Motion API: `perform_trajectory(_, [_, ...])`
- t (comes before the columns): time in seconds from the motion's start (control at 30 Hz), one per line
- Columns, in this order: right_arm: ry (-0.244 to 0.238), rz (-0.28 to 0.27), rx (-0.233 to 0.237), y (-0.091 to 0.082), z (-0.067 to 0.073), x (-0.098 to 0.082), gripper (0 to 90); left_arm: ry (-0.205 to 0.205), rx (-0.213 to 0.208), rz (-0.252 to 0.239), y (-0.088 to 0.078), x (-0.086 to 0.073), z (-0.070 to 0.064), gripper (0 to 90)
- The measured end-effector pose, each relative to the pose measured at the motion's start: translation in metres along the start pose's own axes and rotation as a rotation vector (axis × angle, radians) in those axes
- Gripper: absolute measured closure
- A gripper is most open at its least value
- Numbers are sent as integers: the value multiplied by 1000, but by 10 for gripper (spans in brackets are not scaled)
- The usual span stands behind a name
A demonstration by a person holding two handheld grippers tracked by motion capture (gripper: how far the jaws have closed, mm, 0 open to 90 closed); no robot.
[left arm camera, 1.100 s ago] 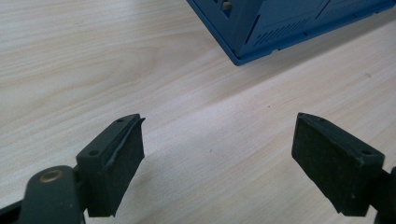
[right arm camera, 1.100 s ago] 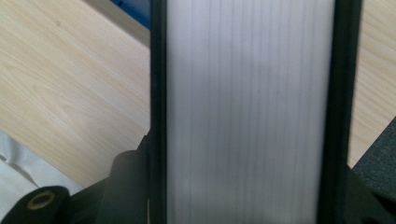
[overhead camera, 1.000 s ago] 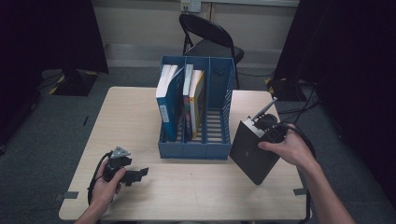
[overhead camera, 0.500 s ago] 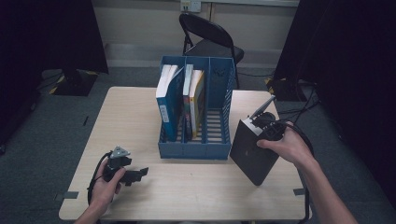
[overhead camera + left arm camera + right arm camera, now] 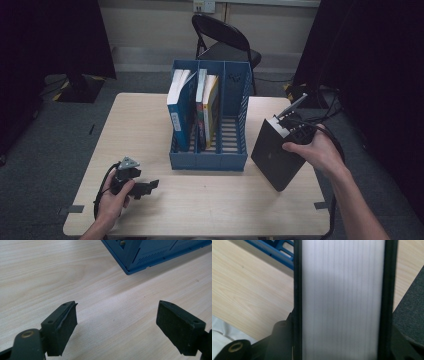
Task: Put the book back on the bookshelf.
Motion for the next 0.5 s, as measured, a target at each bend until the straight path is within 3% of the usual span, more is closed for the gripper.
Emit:
perform_trajectory(0.43, [11,-46,-18,-33,-4,7,536,0,0,-1,0,0,0,168])
perform_trajectory(0.5, [-11,-53,-24,-39,-3,9,536,-2,1,0,0,0,0,168])
Point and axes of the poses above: each handheld gripper's, and its own axes: y roughly forward along the jaws, x roughly out of its top, z roughly to its left, the point moved 1 cm from there along y, roughly forward along the jaws, and after that the axes turned 9 degrees about z, right-handed, at the moved point
